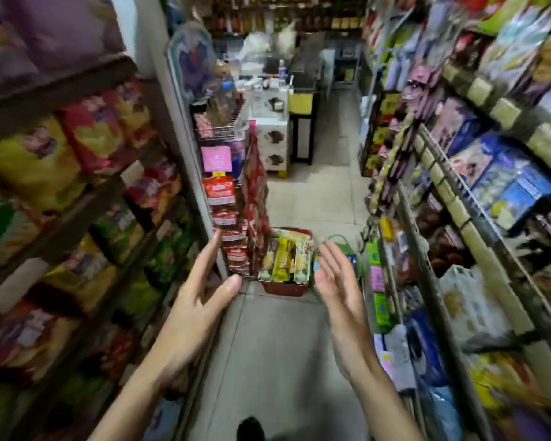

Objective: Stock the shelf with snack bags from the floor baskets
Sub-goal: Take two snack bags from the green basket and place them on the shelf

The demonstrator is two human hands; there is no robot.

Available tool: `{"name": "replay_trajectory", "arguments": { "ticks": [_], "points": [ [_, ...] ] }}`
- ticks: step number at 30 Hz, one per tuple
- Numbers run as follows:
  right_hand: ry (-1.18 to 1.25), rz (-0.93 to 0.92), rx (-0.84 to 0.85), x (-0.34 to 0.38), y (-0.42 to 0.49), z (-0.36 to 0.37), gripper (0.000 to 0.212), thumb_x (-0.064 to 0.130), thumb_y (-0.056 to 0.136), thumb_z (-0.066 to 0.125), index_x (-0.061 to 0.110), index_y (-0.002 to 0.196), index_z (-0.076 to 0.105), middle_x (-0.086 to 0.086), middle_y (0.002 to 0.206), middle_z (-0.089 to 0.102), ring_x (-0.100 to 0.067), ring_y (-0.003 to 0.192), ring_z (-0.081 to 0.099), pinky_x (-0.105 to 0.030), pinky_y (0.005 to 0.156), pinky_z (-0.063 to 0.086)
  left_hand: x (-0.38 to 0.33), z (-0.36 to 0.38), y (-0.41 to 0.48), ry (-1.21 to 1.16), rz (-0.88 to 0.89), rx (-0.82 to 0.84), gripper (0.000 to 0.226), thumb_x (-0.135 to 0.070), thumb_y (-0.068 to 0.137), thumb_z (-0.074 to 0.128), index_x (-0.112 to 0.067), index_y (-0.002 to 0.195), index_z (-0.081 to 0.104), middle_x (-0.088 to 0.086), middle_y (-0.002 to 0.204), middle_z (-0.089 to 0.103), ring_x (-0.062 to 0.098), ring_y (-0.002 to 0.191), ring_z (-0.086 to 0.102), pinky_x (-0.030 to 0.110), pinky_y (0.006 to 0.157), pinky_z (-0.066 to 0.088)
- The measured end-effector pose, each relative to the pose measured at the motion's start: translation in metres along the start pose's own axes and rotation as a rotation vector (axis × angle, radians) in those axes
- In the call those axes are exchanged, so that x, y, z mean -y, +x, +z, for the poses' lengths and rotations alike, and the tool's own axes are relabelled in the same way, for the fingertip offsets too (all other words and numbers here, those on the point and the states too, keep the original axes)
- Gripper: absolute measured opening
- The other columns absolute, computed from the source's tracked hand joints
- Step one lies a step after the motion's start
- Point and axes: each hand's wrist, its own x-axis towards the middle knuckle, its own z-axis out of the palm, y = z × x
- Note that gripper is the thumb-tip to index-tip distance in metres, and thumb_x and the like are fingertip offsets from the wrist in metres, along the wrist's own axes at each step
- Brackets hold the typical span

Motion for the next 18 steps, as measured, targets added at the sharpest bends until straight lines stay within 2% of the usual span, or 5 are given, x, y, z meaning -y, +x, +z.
{"name": "replay_trajectory", "arguments": {
  "ticks": [4, 8, 11, 15, 18],
  "points": [
    [-0.054, 0.072, -0.191, -0.034, 0.072, -0.062, 0.096, 0.082, 0.051, 0.071, 0.033, 0.131, 0.052, 0.019, 0.138, 0.055, 0.005, 0.13, 0.048, -0.033, 0.114, 0.034, 0.046, 0.048, 0.088, -0.052, -0.063, 0.084, 0.09, -0.079, 0.065, 0.064, -0.05, 0.144, 0.033, -0.037, 0.147, 0.036, -0.014, 0.139, 0.028, 0.031, 0.12, 0.022],
    [-0.043, 0.174, -0.388, -0.068, 0.156, -0.109, 0.114, 0.084, 0.038, 0.075, 0.026, 0.133, 0.052, 0.009, 0.139, 0.057, 0.001, 0.126, 0.053, -0.039, 0.112, 0.038, 0.092, 0.079, 0.18, -0.108, -0.129, 0.124, 0.067, -0.052, 0.086, 0.064, -0.046, 0.145, 0.033, -0.042, 0.141, 0.039, -0.019, 0.132, 0.034, 0.025, 0.118, 0.026],
    [-0.1, 0.273, -0.468, -0.1, 0.216, -0.14, 0.101, 0.089, 0.037, 0.07, 0.035, 0.122, 0.059, 0.008, 0.139, 0.058, -0.006, 0.128, 0.052, -0.033, 0.101, 0.043, 0.131, 0.1, 0.263, -0.113, -0.217, 0.174, 0.063, -0.053, 0.085, 0.064, -0.052, 0.141, 0.036, -0.041, 0.142, 0.039, -0.018, 0.133, 0.034, 0.029, 0.118, 0.026],
    [-0.15, 0.424, -0.572, -0.151, 0.281, -0.179, 0.086, 0.09, 0.043, 0.066, 0.037, 0.11, 0.061, 0.014, 0.123, 0.063, -0.012, 0.121, 0.057, -0.039, 0.1, 0.045, 0.188, 0.145, 0.356, -0.094, -0.335, 0.281, 0.081, -0.072, 0.069, 0.065, -0.052, 0.142, 0.035, -0.017, 0.156, 0.033, 0.0, 0.143, 0.029, 0.043, 0.121, 0.025],
    [-0.11, 0.5, -0.614, -0.179, 0.328, -0.195, 0.057, 0.066, 0.077, 0.061, 0.031, 0.121, 0.056, 0.001, 0.135, 0.057, -0.021, 0.13, 0.05, -0.036, 0.094, 0.043, 0.225, 0.188, 0.413, -0.086, -0.41, 0.395, 0.087, -0.084, 0.058, 0.066, -0.06, 0.135, 0.034, -0.015, 0.157, 0.031, -0.004, 0.137, 0.035, 0.031, 0.115, 0.031]
  ]
}}
